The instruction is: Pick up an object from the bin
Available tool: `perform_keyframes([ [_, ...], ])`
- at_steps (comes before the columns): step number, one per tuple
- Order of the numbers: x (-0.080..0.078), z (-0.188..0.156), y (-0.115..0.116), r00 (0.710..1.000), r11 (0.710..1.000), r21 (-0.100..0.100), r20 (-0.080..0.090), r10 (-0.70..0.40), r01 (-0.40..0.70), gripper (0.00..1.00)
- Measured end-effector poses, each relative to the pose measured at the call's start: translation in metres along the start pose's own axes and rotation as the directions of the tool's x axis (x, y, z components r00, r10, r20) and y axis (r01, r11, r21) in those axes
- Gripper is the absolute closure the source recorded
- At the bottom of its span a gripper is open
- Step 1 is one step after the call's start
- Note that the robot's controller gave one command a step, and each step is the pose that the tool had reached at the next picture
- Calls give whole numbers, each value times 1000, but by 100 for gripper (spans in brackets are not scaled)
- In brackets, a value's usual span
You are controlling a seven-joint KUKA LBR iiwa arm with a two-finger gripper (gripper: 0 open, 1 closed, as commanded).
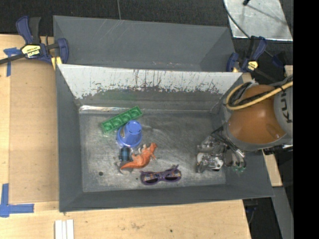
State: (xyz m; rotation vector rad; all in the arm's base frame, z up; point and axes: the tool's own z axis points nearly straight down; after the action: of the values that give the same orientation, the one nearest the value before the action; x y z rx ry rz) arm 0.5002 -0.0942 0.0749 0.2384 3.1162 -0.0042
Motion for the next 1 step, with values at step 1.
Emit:
perform_keyframes([
  [1, 1, -3, 0, 1000, 1000, 0, -5, -1, 1, 100],
])
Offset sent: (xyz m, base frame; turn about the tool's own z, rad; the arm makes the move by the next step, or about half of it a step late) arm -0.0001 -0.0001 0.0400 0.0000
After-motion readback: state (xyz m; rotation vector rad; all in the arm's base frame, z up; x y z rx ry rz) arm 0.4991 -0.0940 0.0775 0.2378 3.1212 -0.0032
